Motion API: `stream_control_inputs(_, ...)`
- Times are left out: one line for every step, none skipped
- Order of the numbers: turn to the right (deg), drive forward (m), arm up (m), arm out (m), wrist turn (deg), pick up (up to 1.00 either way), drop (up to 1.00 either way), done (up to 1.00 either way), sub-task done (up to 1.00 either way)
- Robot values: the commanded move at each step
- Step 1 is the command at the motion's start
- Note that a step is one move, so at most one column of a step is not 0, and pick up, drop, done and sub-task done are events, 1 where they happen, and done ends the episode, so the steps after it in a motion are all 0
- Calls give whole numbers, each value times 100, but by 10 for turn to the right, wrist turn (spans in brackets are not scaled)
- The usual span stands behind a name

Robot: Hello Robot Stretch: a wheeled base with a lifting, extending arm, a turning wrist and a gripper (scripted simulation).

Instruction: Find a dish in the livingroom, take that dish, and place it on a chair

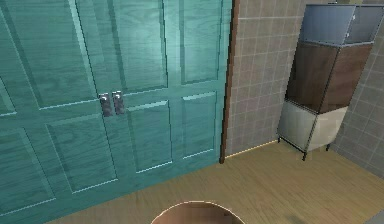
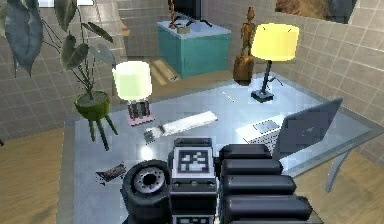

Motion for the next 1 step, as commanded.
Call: stream_control_inputs(-450, 0, 0, 0, 0, 0, 0, 0, 0)
